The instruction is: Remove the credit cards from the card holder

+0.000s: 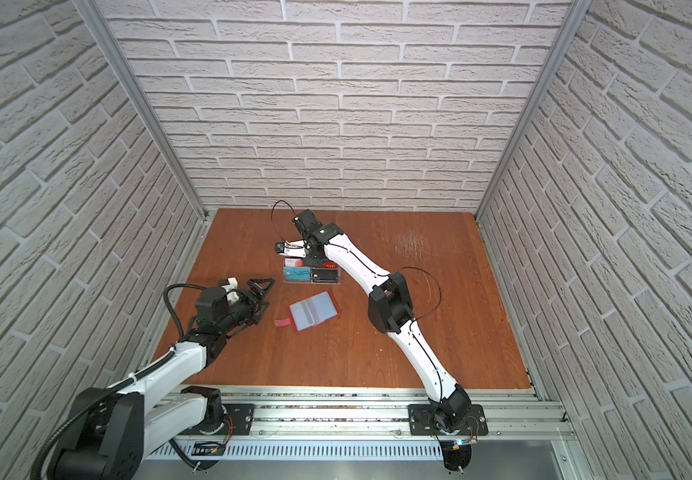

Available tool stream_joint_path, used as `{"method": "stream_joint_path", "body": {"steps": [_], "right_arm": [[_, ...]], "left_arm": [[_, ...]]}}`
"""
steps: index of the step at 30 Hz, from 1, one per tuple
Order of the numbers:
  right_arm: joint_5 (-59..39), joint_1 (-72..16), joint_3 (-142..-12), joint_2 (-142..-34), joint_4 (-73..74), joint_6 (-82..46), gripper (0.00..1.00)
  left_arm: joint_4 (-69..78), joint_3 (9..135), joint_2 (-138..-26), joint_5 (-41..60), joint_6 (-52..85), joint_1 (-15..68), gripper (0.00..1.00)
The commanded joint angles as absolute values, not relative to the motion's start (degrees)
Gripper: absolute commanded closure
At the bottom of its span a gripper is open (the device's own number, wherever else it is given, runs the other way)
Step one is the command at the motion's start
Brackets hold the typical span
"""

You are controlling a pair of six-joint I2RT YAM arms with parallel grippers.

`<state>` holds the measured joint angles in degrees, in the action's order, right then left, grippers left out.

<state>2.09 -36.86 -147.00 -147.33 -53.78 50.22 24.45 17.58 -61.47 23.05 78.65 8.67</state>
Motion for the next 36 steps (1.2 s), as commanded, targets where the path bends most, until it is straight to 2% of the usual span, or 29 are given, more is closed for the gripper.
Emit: {"method": "stream_joint_path", "body": {"steps": [1,9,13,14,16,17,29,32,36], "right_arm": [[-0.3,-37.1,-147.8,-142.9,-53.3,47.4,0.80],[-1.3,-37.2,-139.7,-133.6,-49.8,42.4,0.69],[-0.3,-37.0,-132.5,-126.9,-46.5,37.8,0.47],[0.0,-36.9,-129.9,-125.2,-45.1,36.5,0.38],[0.2,-36.8,-123.3,-121.1,-41.7,34.0,0.03],[0.6,-36.7,-119.5,-118.7,-39.5,31.8,0.00],[14.0,-31.3,-76.4,-90.9,-13.8,4.8,0.00],[8.3,-29.7,-71.8,-89.1,-12.4,-1.2,0.00],[7.4,-29.7,-66.1,-89.3,-6.7,-2.9,0.00]], "left_arm": [[26.7,17.4,-60.4,23.4,78.2,8.0,0.02],[19.9,21.5,-56.9,23.1,74.5,8.1,0.02],[14.4,26.1,-57.0,22.1,70.1,8.1,0.02],[13.9,27.1,-57.3,21.9,69.0,8.2,0.02],[13.5,29.5,-58.6,21.6,66.6,8.4,0.02],[13.5,30.7,-59.6,21.2,65.6,9.0,0.02],[19.1,45.0,-79.7,17.1,61.1,15.2,0.02],[19.5,47.7,-83.8,15.6,61.3,16.9,0.02],[21.7,50.0,-88.6,15.3,62.9,17.8,0.02]]}}
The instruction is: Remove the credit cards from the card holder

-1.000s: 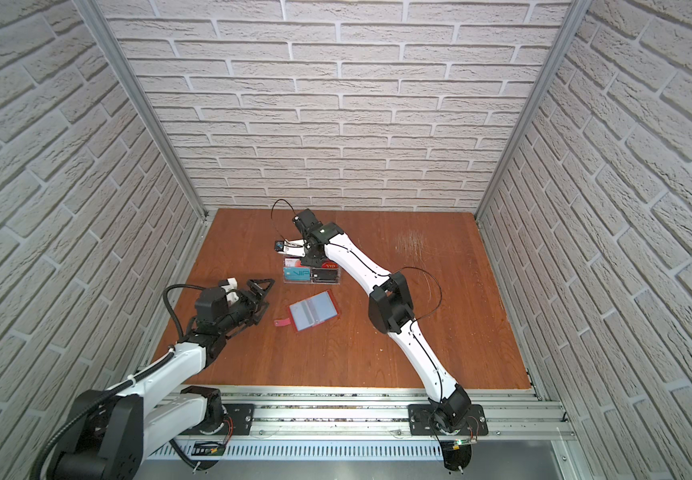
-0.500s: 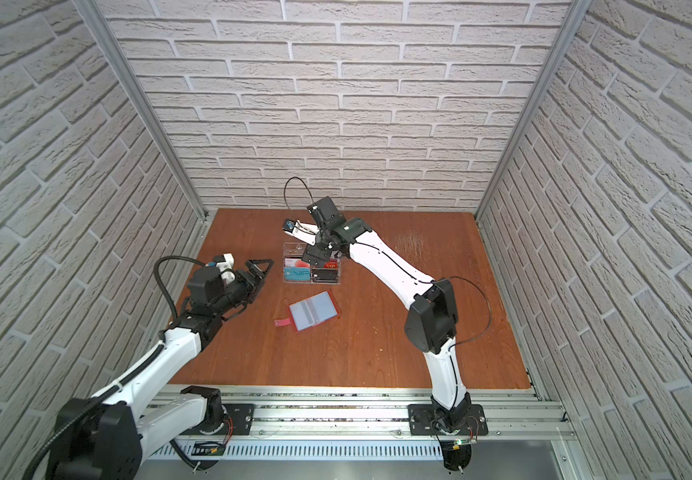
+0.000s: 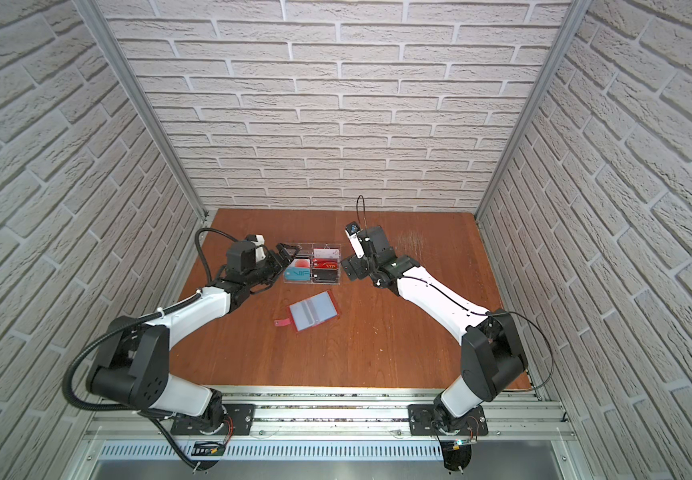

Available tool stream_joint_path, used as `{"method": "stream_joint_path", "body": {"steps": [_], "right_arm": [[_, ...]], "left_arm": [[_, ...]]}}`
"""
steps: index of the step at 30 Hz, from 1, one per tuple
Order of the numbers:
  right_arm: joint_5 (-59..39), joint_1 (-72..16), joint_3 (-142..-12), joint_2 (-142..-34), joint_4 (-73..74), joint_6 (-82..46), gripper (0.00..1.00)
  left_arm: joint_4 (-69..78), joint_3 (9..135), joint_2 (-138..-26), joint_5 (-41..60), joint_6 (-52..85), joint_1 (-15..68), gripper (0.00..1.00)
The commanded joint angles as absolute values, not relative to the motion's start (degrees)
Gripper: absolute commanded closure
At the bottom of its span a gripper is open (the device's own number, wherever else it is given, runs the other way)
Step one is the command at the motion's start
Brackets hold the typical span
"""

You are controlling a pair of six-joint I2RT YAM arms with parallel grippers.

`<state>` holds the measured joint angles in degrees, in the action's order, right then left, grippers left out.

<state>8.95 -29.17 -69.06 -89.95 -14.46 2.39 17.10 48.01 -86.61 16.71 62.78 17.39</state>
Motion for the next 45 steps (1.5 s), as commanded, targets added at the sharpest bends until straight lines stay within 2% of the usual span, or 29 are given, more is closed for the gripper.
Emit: {"method": "stream_joint_path", "body": {"steps": [1,16,45], "right_arm": [[7.7,-29.6,-65.5,-89.7,-6.3,-3.1,0.00],[7.5,-28.6,-64.9,-89.5,-6.4,-4.3,0.00],[5.1,-28.4,-65.5,-90.9,-6.8,-4.5,0.00]], "left_arm": [[22.1,50.6,-89.4,15.4,63.1,18.0,0.02],[22.8,57.3,-98.5,14.1,63.9,18.2,0.02],[23.7,62.1,-103.5,13.6,64.0,17.7,0.02]]}}
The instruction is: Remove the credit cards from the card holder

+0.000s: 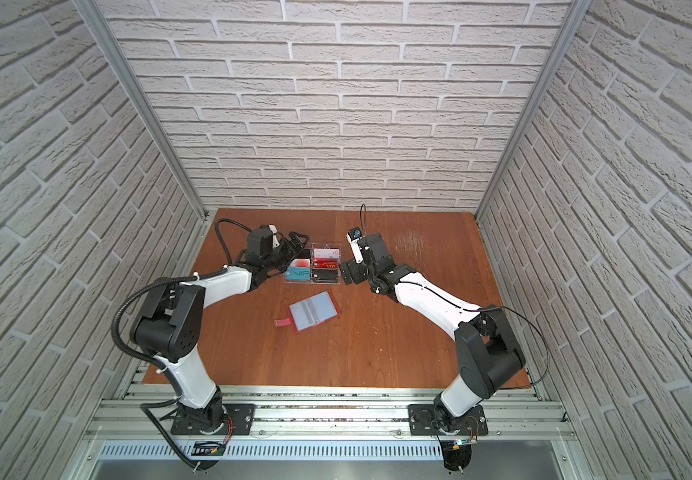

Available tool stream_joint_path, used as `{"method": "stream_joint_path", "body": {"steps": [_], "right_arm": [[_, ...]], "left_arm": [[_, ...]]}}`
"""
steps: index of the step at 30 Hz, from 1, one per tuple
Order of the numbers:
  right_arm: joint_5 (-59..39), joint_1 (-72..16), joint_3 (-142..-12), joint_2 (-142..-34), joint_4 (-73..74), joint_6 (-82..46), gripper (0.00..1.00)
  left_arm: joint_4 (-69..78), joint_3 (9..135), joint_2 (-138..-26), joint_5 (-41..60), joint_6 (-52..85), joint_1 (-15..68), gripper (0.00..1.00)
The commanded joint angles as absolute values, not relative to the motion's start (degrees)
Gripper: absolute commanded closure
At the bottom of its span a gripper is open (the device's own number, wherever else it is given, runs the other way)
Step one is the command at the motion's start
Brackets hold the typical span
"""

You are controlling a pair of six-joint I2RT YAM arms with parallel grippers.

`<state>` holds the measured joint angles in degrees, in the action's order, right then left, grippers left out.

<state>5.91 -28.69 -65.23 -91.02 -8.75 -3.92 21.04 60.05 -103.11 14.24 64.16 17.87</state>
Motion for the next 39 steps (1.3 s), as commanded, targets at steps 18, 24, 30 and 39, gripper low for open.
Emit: {"method": "stream_joint_path", "body": {"steps": [18,24,30,39], "right_arm": [[5.2,-28.4,-65.9,-91.7,-7.4,-4.8,0.00],[5.4,-28.3,-65.4,-90.9,-6.9,-5.3,0.00],[7.9,-25.5,-60.5,-86.7,-6.0,-10.1,0.00],[29.2,-16.7,-38.7,-72.2,0.1,-14.4,0.00]], "left_arm": [[22.6,61.3,-100.2,14.3,61.2,17.5,0.02],[23.1,57.4,-95.6,16.6,58.3,17.5,0.02],[19.4,49.5,-84.2,14.6,51.6,18.2,0.02],[0.4,36.8,-54.8,-23.1,28.2,17.8,0.02]]}}
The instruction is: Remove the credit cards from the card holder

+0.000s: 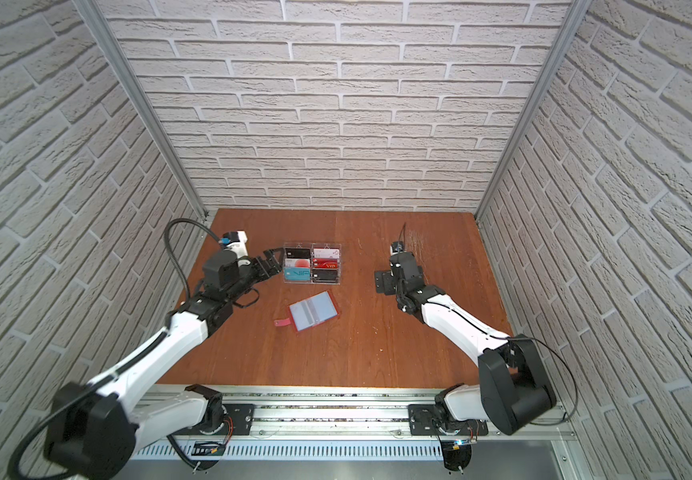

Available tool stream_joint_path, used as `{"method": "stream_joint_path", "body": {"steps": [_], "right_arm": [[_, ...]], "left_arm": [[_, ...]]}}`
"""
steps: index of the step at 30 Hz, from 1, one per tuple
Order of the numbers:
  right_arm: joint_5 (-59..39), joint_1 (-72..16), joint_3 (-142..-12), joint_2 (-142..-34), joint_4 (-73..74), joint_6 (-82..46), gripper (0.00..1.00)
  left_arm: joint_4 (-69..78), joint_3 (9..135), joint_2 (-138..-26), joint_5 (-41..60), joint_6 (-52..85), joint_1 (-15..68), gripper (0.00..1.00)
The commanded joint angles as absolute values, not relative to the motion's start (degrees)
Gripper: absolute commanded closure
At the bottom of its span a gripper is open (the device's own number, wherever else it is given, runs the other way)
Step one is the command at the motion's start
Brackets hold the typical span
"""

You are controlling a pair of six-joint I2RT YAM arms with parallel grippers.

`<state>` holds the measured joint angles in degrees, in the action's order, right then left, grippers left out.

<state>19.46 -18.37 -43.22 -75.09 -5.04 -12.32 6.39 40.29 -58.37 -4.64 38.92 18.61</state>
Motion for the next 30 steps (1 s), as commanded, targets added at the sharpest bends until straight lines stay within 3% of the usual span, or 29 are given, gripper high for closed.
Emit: {"method": "stream_joint_path", "body": {"steps": [1,4,7,8,12,17,20,22,25,27,30], "right_arm": [[31.3,-15.7,-37.3,-70.8,0.0,-15.0,0.01],[34.9,-14.5,-34.3,-67.4,3.1,-12.4,0.01],[40.1,-14.3,-31.8,-66.2,7.3,-7.1,0.01],[40.3,-14.0,-31.0,-66.5,8.9,-6.2,0.01],[40.1,-13.7,-27.1,-70.7,18.4,-3.2,0.01],[36.9,-13.6,-23.9,-77.5,35.7,3.0,0.00],[36.5,-13.5,-26.1,-79.4,33.4,3.5,0.00],[34.7,-13.5,-25.1,-78.5,34.1,3.9,0.00],[20.7,-13.1,-18.5,-75.9,44.1,3.9,0.00],[20.5,-12.6,-16.7,-80.7,53.2,4.8,0.00],[10.6,-3.7,-20.1,-85.8,50.5,-2.4,0.01]], "left_arm": [[0.4,34.9,-53.4,-30.0,26.7,17.8,0.02],[5.1,28.5,-51.8,-45.0,21.2,17.5,0.02],[17.0,20.6,-53.1,-48.9,17.7,15.1,0.02],[12.4,21.8,-52.5,-48.0,18.7,14.3,0.02],[36.2,12.9,-56.3,-42.1,10.4,9.8,0.02],[63.2,9.8,-76.1,-34.9,7.9,3.4,0.02],[70.7,12.6,-87.0,-27.0,6.0,1.5,0.02],[56.0,18.0,-85.4,-21.0,5.0,1.8,0.02],[60.8,19.3,-91.3,-17.7,5.5,-0.4,0.02],[54.8,20.8,-89.7,-17.0,6.6,-0.8,0.02],[53.8,21.2,-89.7,-14.5,7.8,-2.4,0.02]]}}
